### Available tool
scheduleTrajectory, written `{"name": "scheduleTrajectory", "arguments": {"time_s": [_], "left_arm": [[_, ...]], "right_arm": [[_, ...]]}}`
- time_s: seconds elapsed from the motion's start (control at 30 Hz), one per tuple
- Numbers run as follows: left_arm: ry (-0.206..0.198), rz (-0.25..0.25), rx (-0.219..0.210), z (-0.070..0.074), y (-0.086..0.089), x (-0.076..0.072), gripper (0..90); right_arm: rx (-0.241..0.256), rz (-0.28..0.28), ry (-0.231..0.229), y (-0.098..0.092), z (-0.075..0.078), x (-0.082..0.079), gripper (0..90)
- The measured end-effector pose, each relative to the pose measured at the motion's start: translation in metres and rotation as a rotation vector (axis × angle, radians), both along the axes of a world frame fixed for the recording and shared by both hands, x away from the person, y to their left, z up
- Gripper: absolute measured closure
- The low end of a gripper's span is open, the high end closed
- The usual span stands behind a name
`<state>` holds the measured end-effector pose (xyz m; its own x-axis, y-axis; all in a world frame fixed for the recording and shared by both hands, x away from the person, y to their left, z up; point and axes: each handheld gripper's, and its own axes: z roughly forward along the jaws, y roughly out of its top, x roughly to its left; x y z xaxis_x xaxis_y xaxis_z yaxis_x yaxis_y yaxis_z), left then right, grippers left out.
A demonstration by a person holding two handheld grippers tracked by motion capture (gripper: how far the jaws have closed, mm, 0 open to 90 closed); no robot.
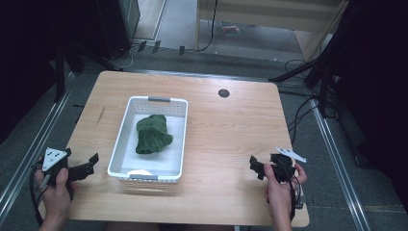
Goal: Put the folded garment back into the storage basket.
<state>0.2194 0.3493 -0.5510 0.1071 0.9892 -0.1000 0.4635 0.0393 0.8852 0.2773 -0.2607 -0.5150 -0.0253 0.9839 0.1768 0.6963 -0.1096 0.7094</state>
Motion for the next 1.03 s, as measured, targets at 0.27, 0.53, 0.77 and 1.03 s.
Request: {"name": "scheduleTrajectory", "arguments": {"time_s": [0.27,0.53,0.77,1.03], "left_arm": [[-0.001,0.0,0.005,0.0,0.0,0.0,1.2],[0.001,0.0,0.009,0.0,-0.001,0.0,1.2],[0.005,-0.015,-0.005,0.0,0.0,0.0,1.2],[0.015,-0.013,-0.004,0.0,-0.001,0.001,1.2]], "right_arm": [[-0.027,-0.022,0.009,-0.024,-0.016,-0.01,0.0],[-0.028,0.002,-0.022,-0.046,-0.031,-0.022,0.0],[0.029,0.022,-0.105,-0.055,-0.033,-0.03,0.0],[0.044,0.047,-0.161,-0.052,-0.034,-0.036,0.0]]}}
